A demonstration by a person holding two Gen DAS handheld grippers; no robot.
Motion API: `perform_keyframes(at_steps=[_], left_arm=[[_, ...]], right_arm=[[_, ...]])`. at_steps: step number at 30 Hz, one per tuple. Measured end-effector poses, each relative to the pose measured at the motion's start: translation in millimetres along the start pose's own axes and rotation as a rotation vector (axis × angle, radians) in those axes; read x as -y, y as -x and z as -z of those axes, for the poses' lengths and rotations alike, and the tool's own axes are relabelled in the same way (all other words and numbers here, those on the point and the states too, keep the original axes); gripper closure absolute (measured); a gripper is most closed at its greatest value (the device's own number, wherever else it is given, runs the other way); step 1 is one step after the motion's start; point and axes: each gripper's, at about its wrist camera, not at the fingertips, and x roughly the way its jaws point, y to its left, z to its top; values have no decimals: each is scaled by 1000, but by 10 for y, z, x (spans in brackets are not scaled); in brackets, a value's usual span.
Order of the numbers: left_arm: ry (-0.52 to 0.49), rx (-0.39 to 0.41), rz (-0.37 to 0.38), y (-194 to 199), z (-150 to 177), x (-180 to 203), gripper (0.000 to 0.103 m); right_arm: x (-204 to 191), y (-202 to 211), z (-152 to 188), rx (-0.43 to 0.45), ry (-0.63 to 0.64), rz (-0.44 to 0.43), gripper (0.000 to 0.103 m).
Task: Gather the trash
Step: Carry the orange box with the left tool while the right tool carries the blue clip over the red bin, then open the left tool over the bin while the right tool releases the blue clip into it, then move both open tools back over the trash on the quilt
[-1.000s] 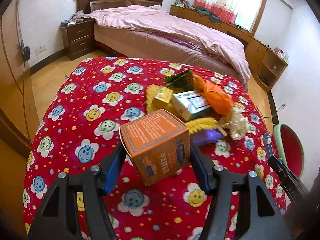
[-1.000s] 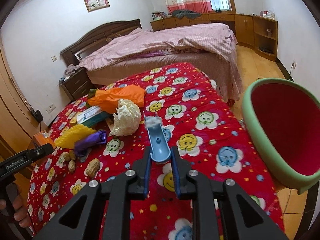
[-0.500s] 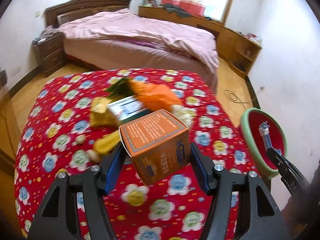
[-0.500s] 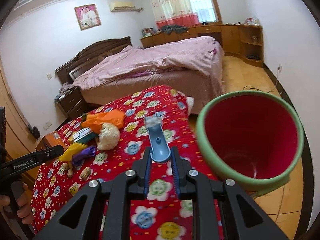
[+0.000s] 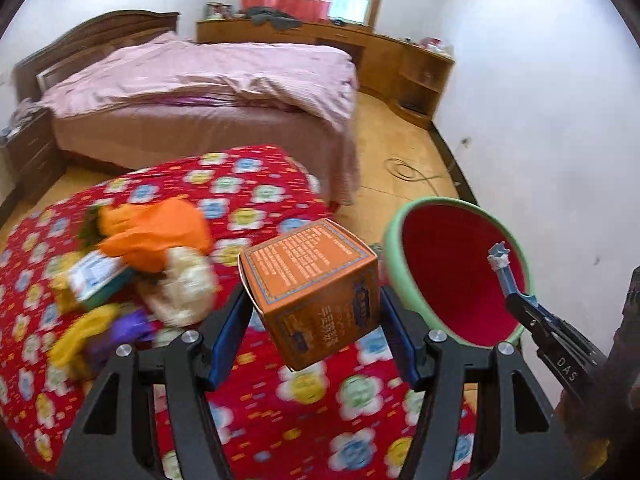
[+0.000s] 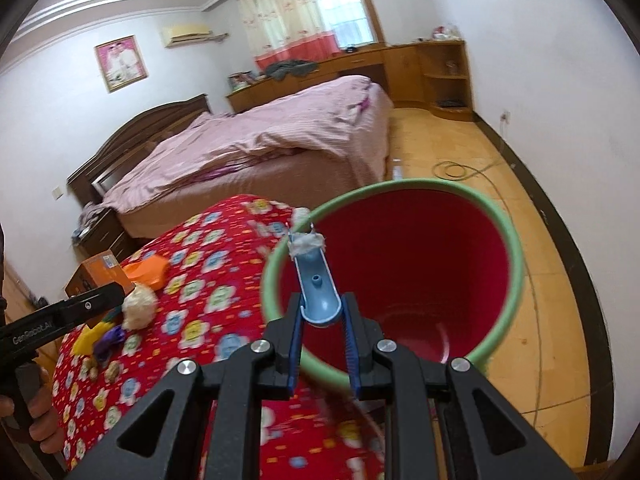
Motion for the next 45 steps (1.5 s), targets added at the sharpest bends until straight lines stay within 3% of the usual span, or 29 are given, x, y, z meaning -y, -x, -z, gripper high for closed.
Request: perform_keyframes(at_steps=[13,22,24,35,45], left_arm=[[-106,-88,133,-767,-81,771,38],[-141,-90,163,-887,-54,941,35],[-135,-87,167,-856,-49,934,35],[-47,-57,163,-542,-26,644,35],[22,-19,94,-153,64,209,35]], right_arm=[[631,-226,-81,-21,-78,94,82],[816,-251,-84,-18,-107,111,80],[814,-239,-81,-16,-112,108,74],[651,-40,-70,12,-91,79,65],[248,17,-10,-3,-32,17,58]])
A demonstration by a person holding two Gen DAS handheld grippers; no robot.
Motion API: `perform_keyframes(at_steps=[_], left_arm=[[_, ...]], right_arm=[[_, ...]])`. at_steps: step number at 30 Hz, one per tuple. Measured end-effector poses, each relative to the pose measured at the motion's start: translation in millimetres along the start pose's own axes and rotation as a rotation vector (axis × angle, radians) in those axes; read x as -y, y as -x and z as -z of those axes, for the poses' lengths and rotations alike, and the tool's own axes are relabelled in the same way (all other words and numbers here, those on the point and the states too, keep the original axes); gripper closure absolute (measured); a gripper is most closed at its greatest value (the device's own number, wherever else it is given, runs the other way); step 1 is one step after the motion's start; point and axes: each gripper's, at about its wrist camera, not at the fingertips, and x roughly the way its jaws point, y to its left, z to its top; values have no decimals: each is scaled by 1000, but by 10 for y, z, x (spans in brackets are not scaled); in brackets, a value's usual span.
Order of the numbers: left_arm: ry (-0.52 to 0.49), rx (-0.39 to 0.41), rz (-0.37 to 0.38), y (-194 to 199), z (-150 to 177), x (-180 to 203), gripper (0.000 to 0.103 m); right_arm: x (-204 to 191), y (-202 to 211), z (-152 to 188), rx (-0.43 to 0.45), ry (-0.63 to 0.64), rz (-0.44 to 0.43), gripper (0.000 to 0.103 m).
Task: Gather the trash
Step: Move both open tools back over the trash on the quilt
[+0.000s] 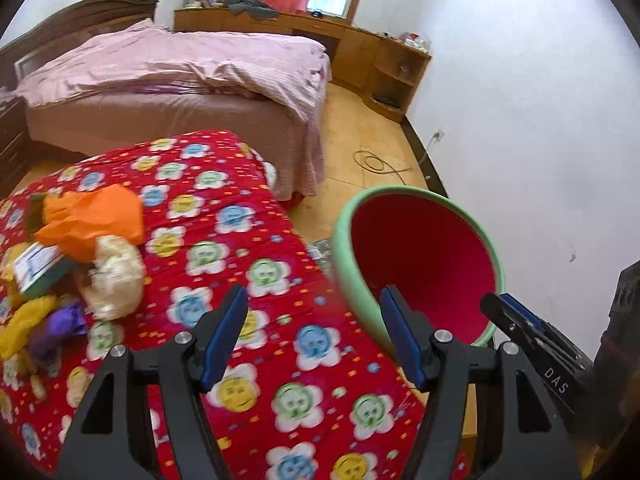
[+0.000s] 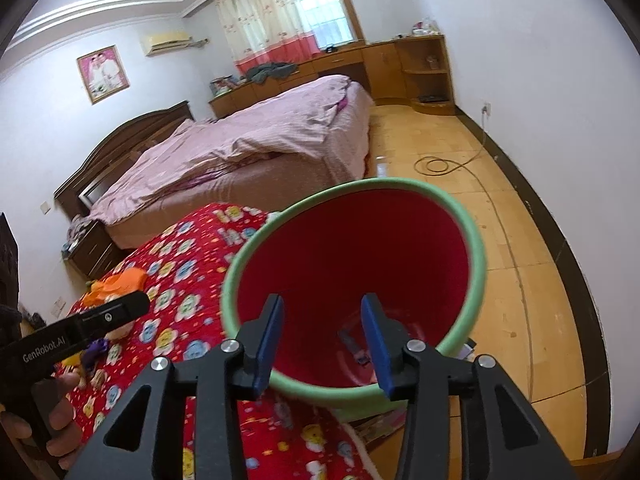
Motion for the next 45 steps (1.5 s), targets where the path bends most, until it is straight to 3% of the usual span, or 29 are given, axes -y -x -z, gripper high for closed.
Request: perform_keyframes(at_steps=[14,24,32,45], left_arm=[[100,64,-117,570,130,-773,35],[149,79,-241,844,225,-1444,35],[196,44,-306,839,314,-1940,35],[224,-27,-307,572,426,-2297,35]], right_arm=[[-825,-41,137,-48,108,-109,51],[-1318,-178,223,-87,160,-169,48],[-1687,-324,256,-117,203,-194,44],[-2080,-700,333,-196,249,-227,41]])
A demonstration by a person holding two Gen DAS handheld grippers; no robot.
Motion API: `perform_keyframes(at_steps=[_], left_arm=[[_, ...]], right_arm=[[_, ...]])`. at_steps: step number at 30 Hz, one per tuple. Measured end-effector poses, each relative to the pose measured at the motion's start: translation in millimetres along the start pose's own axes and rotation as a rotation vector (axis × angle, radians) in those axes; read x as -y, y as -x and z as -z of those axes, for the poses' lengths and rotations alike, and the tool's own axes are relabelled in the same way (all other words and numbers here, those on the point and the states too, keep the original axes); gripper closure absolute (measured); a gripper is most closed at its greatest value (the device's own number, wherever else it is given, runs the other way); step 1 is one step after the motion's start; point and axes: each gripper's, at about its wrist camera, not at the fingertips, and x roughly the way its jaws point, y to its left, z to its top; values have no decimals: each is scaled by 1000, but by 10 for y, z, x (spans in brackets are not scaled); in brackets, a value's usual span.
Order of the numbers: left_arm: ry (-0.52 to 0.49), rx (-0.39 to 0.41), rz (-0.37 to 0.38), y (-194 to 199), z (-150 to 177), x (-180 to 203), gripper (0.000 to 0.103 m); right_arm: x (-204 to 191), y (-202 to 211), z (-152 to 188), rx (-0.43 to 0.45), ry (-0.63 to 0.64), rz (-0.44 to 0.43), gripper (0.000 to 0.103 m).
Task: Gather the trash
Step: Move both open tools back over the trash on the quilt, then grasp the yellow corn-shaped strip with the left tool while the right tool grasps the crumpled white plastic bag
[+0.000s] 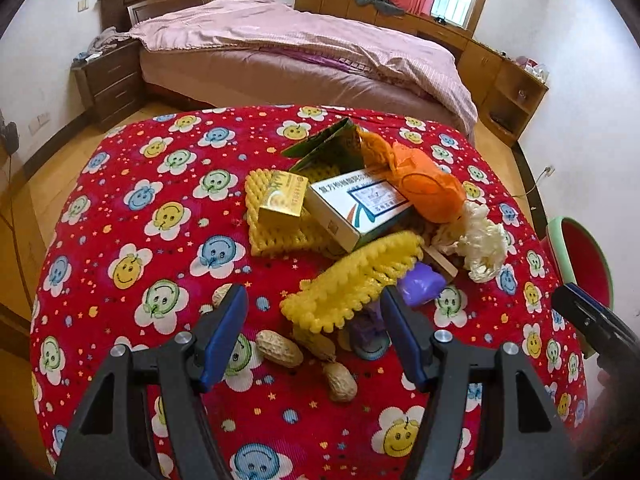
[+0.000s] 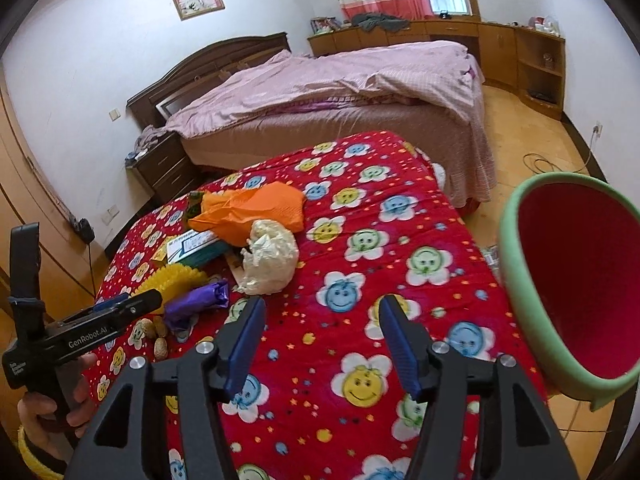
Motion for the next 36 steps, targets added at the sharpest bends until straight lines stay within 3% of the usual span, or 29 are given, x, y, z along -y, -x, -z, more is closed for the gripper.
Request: perform_keyframes(at_steps=[8,17,19,21,23,27,36], left_arm=[[-17,11,67,-61,-37,40,36],[18,-18,108,-160,-36,27,66],[20,-5,112,-136,-32,17,77],[29,3,123,-103,-28,10,87],[42,9,141,-69,-26,-2,89],[49,33,156,49,-5,21,90],[45,86,186,377,57,180,91]], right_arm=[[-152,-286,-100,-34,18,-30,41],[-280,-630,-202,-78,10,-63,41],[-283,-712,-198,-97,5,-68,49],[-271,-767,-177,-111,3,-73,64],[-265,-791,-155,-117,1,-79,75],[-271,-727,-117,-98,17,-76,85],[-218,-303,-42,-37,25,-83,86]])
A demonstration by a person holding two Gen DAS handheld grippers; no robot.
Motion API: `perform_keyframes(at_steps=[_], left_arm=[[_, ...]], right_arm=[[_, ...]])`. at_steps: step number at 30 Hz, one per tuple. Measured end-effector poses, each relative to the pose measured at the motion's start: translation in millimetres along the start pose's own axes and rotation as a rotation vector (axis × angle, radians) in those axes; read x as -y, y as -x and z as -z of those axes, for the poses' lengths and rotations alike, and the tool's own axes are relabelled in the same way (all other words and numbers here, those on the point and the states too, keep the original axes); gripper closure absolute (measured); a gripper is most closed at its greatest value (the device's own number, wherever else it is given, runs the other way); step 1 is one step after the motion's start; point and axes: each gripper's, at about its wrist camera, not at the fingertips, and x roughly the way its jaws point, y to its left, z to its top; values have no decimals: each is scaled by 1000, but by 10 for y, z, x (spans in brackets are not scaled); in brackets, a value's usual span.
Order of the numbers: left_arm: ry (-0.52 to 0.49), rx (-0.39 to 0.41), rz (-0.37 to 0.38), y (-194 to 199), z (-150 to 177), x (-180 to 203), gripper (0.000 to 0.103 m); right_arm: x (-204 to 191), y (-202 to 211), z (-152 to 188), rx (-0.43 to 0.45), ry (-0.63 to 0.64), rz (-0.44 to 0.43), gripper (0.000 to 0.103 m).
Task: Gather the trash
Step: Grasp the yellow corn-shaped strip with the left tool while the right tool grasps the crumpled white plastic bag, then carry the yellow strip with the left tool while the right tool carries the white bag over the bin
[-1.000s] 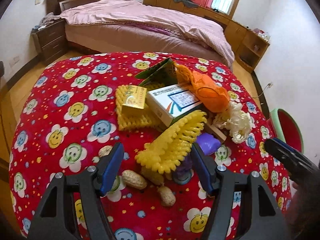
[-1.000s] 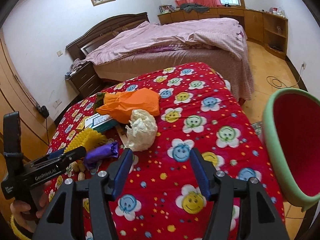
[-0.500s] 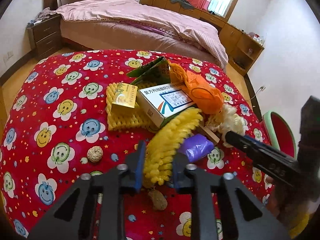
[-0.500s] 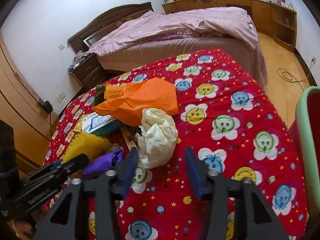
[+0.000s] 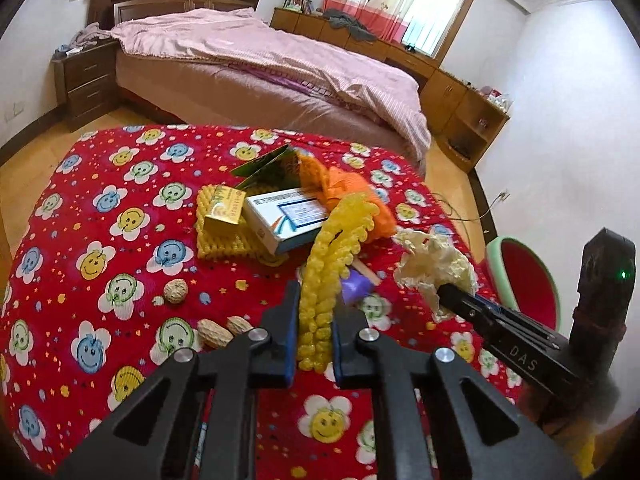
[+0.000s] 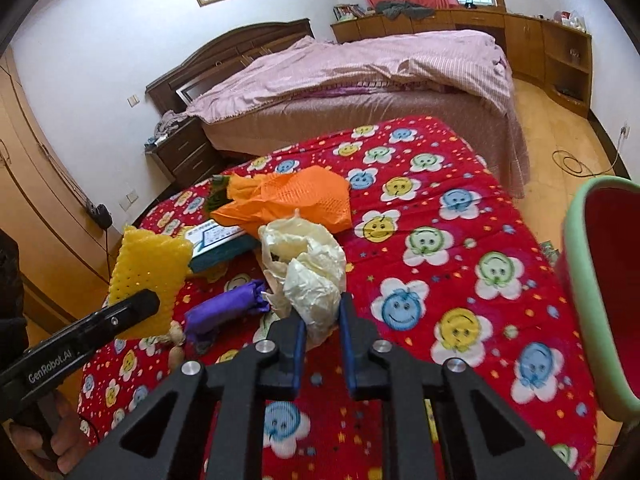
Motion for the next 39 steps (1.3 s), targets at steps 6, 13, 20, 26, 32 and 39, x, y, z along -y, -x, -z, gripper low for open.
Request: perform_keyframes(at_steps=[6,13,20,26,32,39], left_arm=[[-7,24,33,183,24,191,91],[-39,46,59,338,59,476,91],[-80,49,100,409,84,827,91],[-138,30,147,368,108,1227,91],[-198,-6,181,203,123,1641,91],[-266,-44,204,-82,130,2099,91]], right_arm=[[70,388,92,47,-16,5,86],[210,865,179,118,-47,27,86],[409,1257,241,183,-77,63,86],[662,1529,270,238,-124,100,86],[973,1722,314,277,-178,138,86],[1430,1846,391,301,-256,185,86]])
